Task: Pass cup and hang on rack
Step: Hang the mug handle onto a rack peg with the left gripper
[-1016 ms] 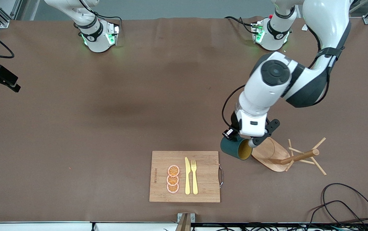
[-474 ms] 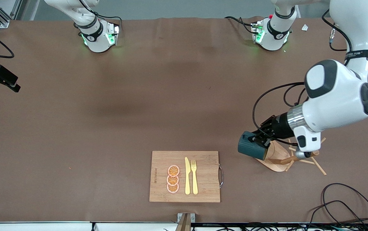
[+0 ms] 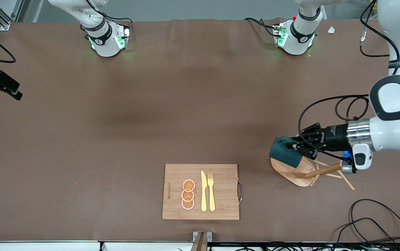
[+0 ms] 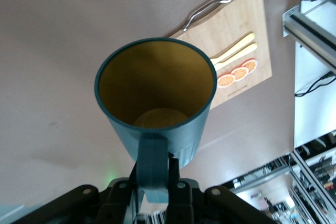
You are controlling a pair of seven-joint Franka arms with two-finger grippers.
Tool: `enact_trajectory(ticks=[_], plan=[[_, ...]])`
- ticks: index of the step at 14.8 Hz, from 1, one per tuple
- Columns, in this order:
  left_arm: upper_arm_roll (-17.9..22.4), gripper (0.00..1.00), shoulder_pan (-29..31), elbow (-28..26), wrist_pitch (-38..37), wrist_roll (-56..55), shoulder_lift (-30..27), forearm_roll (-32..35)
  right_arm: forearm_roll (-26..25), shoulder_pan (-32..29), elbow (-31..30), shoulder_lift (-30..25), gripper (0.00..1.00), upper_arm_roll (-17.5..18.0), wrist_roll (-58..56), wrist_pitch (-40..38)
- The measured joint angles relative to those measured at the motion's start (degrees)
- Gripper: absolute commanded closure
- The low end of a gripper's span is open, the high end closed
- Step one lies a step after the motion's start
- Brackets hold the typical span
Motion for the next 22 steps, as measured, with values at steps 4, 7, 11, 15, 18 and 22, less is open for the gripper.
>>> enact_trajectory(ticks=[4, 7, 11, 15, 18, 22], plan=[[2.6, 1.0, 0.1, -0.5, -2.0, 0.6, 0.0, -4.2, 0.0, 0.0, 0.0, 0.0, 0.0, 0.0, 0.0, 0.0], [4.2, 1.0, 0.1, -1.3, -2.0, 1.1, 0.1, -6.7, 0.0, 0.0, 0.0, 0.0, 0.0, 0.1, 0.0, 0.1], [6.3, 1.0, 0.1, -1.9, -2.0, 1.9, 0.9, -9.0, 0.0, 0.0, 0.0, 0.0, 0.0, 0.1, 0.0, 0.1], [8.9, 1.0, 0.1, -2.0, -2.0, 2.4, 1.3, -9.2, 0.1, 0.0, 0.0, 0.0, 0.0, 0.1, 0.0, 0.2], [10.7, 1.0, 0.2, -2.0, -2.0, 3.3, 1.8, -10.0, 0.1, 0.0, 0.0, 0.0, 0.0, 0.1, 0.0, 0.2], [11.2, 1.0, 0.4, -2.0, -2.0, 3.5, 2.8, -10.5, 0.1, 0.0, 0.0, 0.0, 0.0, 0.1, 0.0, 0.2]])
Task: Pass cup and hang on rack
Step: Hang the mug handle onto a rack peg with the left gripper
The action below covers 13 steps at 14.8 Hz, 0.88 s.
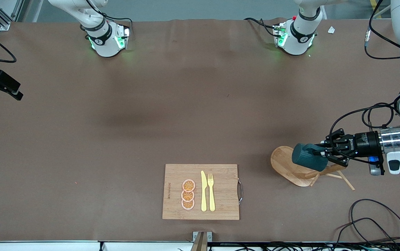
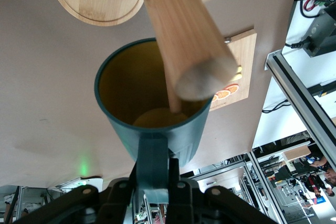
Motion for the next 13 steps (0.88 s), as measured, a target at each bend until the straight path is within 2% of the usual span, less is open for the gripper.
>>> enact_trajectory(ticks=[4, 10, 13], plan=[[2.0, 1.0, 0.2, 0.0, 0.0, 1.0, 0.2, -0.7, 0.0, 0.0, 0.0, 0.0, 0.0, 0.0, 0.0, 0.0], [2.2, 0.99, 0.4, 0.0, 0.0, 1.1, 0.5, -0.7, 0.0, 0.0, 0.0, 0.0, 0.0, 0.0, 0.0, 0.0], [2.2, 0.9, 0.4, 0.0, 0.0, 1.1, 0.9, -0.7, 0.0, 0.0, 0.0, 0.0, 0.0, 0.0, 0.0, 0.0]])
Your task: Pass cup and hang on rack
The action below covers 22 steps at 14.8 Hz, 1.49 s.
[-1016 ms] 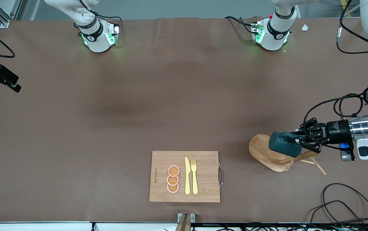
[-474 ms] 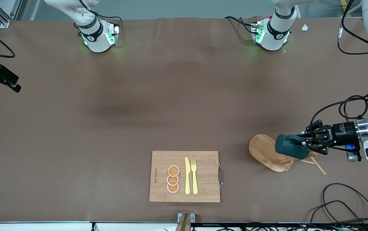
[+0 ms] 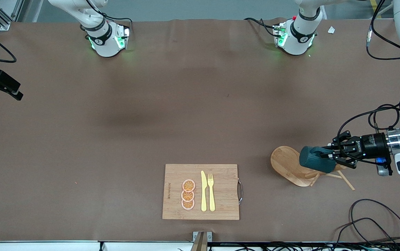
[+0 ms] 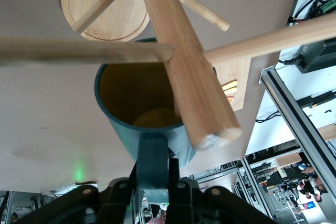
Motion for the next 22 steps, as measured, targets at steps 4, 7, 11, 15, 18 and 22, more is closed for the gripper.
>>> enact_trajectory(ticks=[4, 7, 11, 15, 18, 22], plan=[[1.1, 0.18, 0.0, 0.0, 0.0, 0.0, 0.7, -2.3, 0.0, 0.0, 0.0, 0.0, 0.0, 0.0, 0.0, 0.0], [1.3, 0.01, -0.1, 0.1, 0.0, 0.0, 0.9, -2.9, 0.0, 0.0, 0.0, 0.0, 0.0, 0.0, 0.0, 0.0], [1.2, 0.0, -0.2, 1.2, 0.0, 0.2, -0.2, -1.3, 0.0, 0.0, 0.0, 0.0, 0.0, 0.0, 0.0, 0.0], [-1.9, 0.0, -0.1, 2.2, -0.2, 0.5, -6.5, 10.3, 0.0, 0.0, 0.0, 0.0, 0.0, 0.0, 0.0, 0.0], [-6.3, 0.0, -0.3, 2.2, -1.6, 0.5, -13.0, 22.7, 0.0, 0.0, 0.0, 0.0, 0.0, 0.0, 0.0, 0.0], [-11.4, 0.0, -0.4, 2.0, -5.3, 7.6, -18.8, 37.1, 0.0, 0.0, 0.0, 0.0, 0.0, -0.1, 0.0, 0.0]])
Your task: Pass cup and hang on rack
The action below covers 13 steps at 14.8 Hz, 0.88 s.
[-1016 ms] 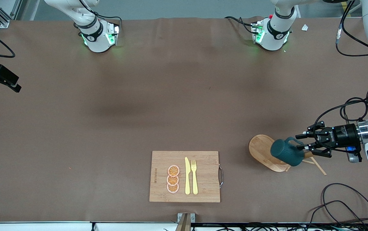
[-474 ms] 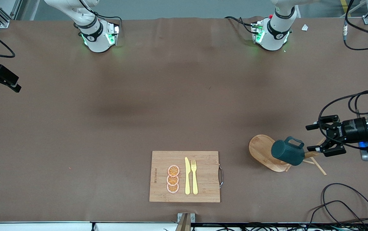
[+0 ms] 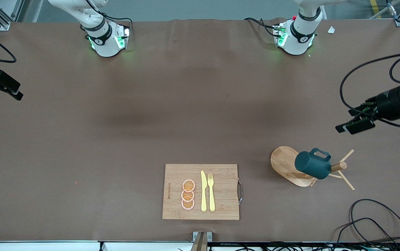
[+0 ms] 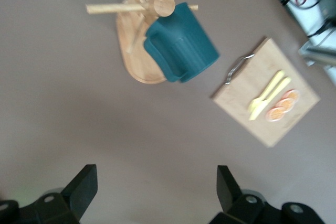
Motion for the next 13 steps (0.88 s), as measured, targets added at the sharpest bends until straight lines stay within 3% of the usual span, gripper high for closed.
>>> enact_trajectory(ticks=[6, 13], plan=[[-1.2, 0.0, -0.4, -0.2, -2.3, 19.0, -3.7, 12.5, 0.0, 0.0, 0.0, 0.0, 0.0, -0.2, 0.0, 0.0], [2.7, 0.0, -4.2, -5.2, -5.5, 27.3, -13.0, 13.6, 0.0, 0.0, 0.0, 0.0, 0.0, -0.2, 0.0, 0.1]])
